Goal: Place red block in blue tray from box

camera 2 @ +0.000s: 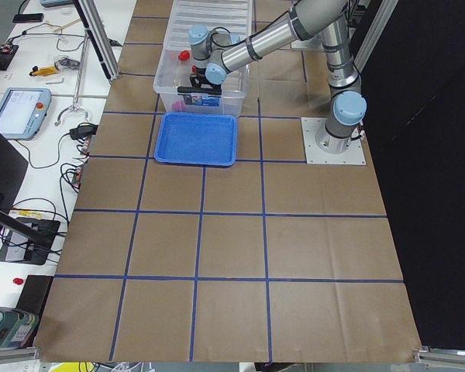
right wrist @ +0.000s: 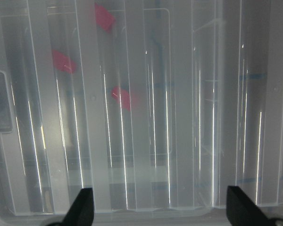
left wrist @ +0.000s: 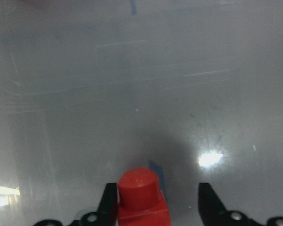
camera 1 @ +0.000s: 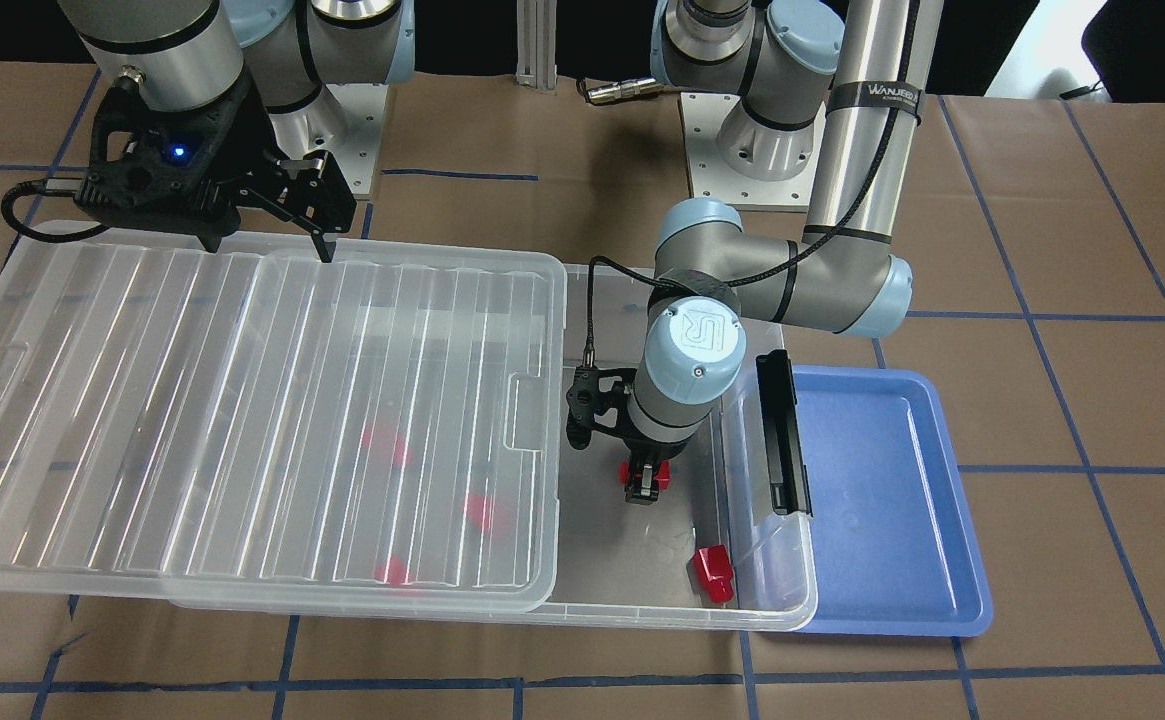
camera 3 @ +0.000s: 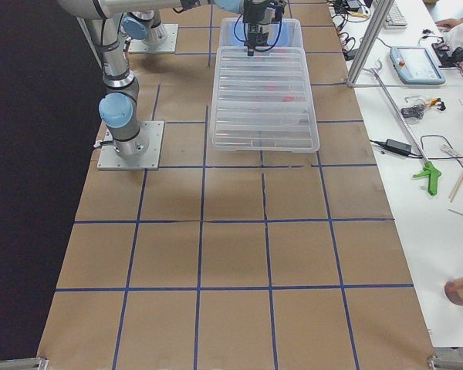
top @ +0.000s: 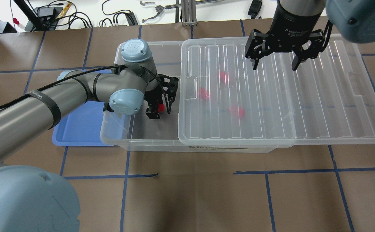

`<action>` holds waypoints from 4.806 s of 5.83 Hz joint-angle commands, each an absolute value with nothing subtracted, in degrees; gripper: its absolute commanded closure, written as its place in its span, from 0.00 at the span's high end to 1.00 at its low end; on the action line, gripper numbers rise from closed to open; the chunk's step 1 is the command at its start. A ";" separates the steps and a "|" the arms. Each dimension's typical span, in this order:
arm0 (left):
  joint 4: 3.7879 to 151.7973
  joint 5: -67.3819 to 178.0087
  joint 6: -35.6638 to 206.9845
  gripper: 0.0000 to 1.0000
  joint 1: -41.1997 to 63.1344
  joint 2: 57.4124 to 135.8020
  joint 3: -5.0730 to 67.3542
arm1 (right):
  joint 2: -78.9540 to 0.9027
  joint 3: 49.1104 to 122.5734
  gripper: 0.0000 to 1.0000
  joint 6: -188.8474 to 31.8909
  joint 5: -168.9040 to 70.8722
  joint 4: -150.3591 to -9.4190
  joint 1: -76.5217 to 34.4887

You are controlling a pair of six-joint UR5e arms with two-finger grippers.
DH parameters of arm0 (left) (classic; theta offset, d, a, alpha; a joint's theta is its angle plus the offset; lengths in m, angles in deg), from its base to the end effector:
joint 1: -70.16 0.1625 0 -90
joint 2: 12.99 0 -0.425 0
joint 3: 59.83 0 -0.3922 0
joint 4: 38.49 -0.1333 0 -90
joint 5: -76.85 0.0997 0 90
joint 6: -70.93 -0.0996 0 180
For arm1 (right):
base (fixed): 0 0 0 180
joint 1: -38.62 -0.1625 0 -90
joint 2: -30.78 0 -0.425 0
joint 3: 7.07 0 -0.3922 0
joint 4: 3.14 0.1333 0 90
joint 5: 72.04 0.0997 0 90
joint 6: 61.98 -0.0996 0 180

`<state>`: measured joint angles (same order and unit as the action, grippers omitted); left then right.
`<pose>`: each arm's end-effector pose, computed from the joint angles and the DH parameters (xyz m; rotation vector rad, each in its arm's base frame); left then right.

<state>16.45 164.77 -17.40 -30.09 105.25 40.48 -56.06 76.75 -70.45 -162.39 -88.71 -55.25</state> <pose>-0.2417 -0.5673 0.1871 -2.3297 -2.0068 -0.0376 0.1670 -0.5022 0.5055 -0.1256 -3.1301 -0.0373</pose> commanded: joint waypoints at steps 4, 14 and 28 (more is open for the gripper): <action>29.74 164.39 -15.47 0.11 -29.77 91.66 37.48 | -56.41 77.31 1.00 -69.89 -162.39 -88.75 -54.90; 24.15 164.56 -46.58 0.13 -4.02 91.83 44.47 | -56.14 77.31 1.00 -69.80 -162.39 -88.92 -54.38; 61.08 164.12 12.87 0.98 -17.60 82.29 21.32 | -44.46 77.92 1.00 -29.55 -168.62 -100.87 -15.54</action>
